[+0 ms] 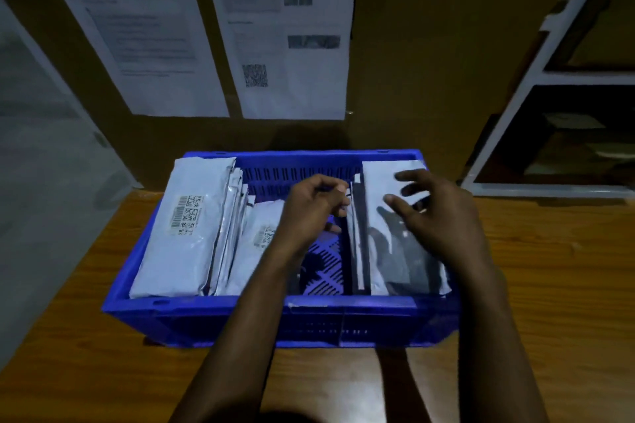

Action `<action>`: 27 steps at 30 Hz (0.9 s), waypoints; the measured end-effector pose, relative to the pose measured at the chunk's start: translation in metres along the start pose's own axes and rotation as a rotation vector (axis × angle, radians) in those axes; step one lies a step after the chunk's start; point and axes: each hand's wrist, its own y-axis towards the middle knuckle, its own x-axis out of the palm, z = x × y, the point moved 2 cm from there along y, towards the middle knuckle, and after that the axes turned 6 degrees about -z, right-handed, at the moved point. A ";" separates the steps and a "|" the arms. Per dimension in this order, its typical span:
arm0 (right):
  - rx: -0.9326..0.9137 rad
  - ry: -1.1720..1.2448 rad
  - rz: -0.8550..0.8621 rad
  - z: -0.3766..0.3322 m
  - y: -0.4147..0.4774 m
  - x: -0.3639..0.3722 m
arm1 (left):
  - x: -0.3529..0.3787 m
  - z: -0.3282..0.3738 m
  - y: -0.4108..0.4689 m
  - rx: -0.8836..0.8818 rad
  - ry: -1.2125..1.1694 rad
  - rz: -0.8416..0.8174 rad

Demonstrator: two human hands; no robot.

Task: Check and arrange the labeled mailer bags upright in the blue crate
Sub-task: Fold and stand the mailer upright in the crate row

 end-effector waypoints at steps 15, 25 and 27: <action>0.146 0.030 -0.065 0.035 -0.018 0.000 | 0.070 -0.016 0.008 -0.189 0.230 -0.045; 0.117 0.245 -0.002 0.027 -0.020 -0.009 | 0.050 0.006 0.014 0.051 0.193 0.070; 0.100 0.264 0.042 0.023 -0.020 -0.012 | 0.039 0.018 0.015 0.113 0.281 0.059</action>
